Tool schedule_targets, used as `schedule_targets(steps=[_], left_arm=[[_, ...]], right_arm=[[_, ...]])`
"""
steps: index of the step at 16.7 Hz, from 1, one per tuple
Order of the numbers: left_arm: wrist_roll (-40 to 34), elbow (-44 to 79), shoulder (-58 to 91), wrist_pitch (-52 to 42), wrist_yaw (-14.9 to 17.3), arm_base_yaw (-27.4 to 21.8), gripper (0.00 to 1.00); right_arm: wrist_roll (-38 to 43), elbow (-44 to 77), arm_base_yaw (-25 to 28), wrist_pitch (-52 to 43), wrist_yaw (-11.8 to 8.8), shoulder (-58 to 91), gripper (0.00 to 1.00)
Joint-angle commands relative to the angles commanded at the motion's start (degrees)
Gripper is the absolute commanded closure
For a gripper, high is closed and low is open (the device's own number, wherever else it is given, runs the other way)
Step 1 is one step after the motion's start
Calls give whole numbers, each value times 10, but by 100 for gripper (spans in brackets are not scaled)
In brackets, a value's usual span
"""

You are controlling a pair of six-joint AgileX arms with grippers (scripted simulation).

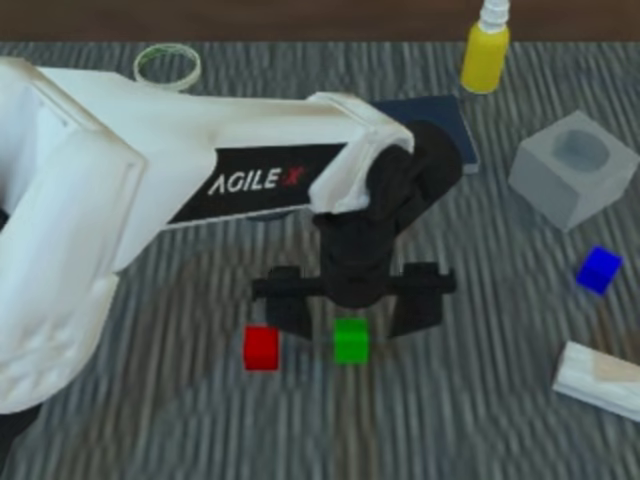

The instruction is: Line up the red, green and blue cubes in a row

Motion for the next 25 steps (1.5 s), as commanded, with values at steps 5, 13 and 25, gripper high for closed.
schedule_targets(steps=[5,13,25], left_arm=[[0,0,0,0,0,0,0],[-3,61,-23,-88,0,6,0],[16,43,-98,-100,-3,32,0]], right_arm=[[0,0,0,0,0,0,0],[0,0,0,0,0,0,0],[-26,51,6,-35,-2,53,0]])
